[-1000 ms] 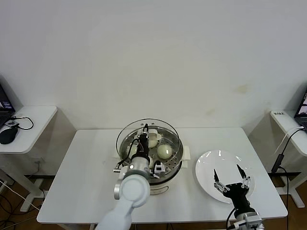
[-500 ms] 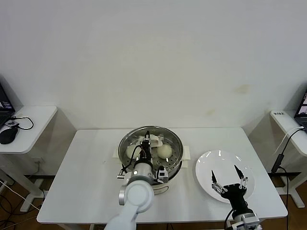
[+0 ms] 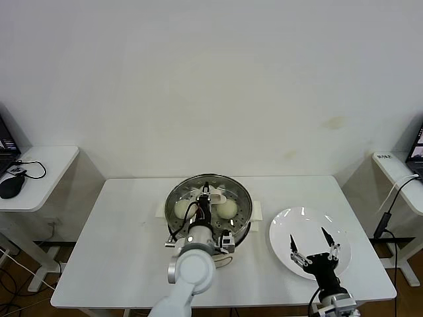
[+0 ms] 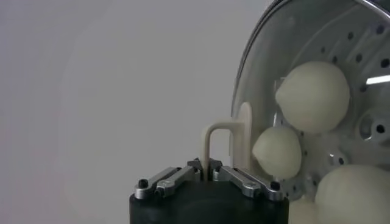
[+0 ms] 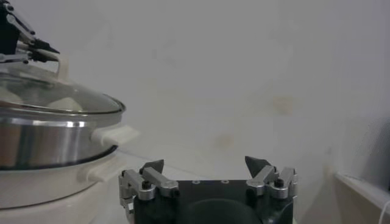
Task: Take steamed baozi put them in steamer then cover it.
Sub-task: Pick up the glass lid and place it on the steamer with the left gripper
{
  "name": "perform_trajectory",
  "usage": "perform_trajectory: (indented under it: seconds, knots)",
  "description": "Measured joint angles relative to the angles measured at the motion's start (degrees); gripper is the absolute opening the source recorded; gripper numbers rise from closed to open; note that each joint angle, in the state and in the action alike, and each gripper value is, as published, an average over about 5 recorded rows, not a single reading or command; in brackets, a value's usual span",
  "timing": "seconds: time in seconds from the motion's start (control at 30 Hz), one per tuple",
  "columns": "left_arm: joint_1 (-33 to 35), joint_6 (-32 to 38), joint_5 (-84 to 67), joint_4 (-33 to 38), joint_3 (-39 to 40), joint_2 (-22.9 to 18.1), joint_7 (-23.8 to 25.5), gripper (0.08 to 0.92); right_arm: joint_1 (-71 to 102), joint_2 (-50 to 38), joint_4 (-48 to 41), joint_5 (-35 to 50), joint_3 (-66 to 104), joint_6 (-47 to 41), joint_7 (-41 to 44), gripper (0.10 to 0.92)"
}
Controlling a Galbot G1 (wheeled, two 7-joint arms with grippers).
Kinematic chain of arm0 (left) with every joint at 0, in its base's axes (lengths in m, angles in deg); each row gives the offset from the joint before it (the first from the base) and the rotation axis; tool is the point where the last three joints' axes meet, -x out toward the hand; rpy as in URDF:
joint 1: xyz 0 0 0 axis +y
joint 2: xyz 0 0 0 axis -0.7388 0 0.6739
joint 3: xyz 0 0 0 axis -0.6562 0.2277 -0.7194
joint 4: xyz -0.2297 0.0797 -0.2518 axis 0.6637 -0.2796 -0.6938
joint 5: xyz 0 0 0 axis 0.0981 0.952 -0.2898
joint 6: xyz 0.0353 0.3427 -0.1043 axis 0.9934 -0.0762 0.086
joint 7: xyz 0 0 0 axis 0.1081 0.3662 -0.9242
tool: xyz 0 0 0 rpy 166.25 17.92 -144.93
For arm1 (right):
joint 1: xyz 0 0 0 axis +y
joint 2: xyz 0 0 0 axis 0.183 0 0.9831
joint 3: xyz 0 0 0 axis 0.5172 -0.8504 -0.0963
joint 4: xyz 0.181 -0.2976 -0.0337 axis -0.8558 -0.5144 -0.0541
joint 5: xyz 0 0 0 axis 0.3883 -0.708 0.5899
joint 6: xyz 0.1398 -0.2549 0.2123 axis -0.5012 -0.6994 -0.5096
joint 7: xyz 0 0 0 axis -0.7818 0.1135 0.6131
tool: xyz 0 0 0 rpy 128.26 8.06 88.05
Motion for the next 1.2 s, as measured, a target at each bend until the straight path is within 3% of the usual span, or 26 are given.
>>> perform_trajectory:
  seconds: [0.67, 1.2]
  knots:
    - [-0.4, 0.6, 0.2, -1.4, -0.6, -0.4, -1.3, 0.157, 0.2, -0.1, -0.1, -0.1, -0.2, 0.3, 0.2, 0.823]
    - [2.8, 1.4, -1.8, 3.4, 0.5, 1.8, -1.9, 0.600, 0.8, 0.3, 0.5, -0.7, -0.7, 0.4, 0.3, 0.823]
